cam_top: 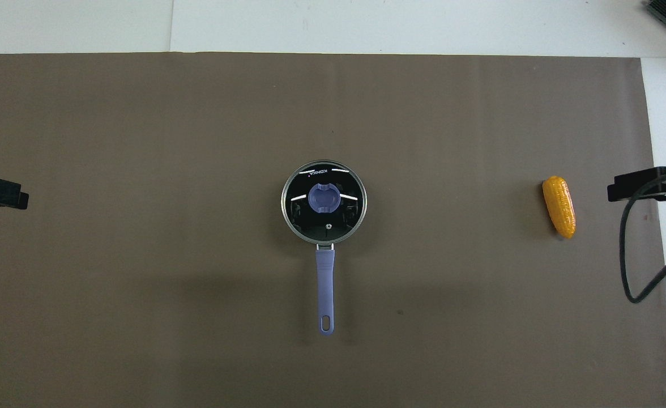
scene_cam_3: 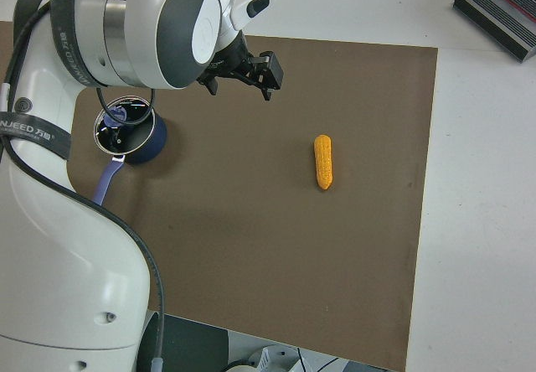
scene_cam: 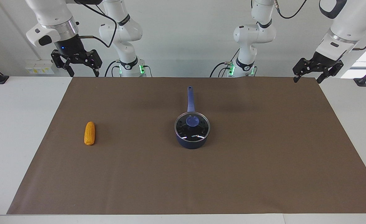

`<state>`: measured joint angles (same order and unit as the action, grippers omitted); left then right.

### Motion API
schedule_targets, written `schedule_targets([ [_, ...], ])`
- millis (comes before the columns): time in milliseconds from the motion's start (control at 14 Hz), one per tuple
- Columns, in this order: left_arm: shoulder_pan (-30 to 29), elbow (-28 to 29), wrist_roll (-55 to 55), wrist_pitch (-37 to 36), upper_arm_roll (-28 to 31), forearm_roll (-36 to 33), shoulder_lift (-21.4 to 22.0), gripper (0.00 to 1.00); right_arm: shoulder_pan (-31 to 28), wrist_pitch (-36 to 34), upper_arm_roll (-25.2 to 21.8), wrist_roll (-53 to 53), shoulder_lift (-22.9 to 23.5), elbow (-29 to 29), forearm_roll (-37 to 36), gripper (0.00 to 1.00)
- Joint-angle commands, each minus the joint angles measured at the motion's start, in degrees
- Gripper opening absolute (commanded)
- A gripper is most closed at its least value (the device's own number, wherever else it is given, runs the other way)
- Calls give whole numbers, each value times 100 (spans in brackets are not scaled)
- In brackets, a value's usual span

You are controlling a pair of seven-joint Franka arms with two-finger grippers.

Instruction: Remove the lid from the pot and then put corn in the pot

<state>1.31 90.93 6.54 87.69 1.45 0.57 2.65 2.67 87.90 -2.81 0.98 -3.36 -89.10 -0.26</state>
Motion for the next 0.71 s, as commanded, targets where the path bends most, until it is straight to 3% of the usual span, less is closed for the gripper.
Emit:
schedule_targets([
  [0,62,56,93,-6,22,13,95,100,-29,-141,-9,-160,-42,15,114,100],
  [643,36,30,102,-50,22,13,104,100,-100,-97,-79,-151,-33,15,96,100],
])
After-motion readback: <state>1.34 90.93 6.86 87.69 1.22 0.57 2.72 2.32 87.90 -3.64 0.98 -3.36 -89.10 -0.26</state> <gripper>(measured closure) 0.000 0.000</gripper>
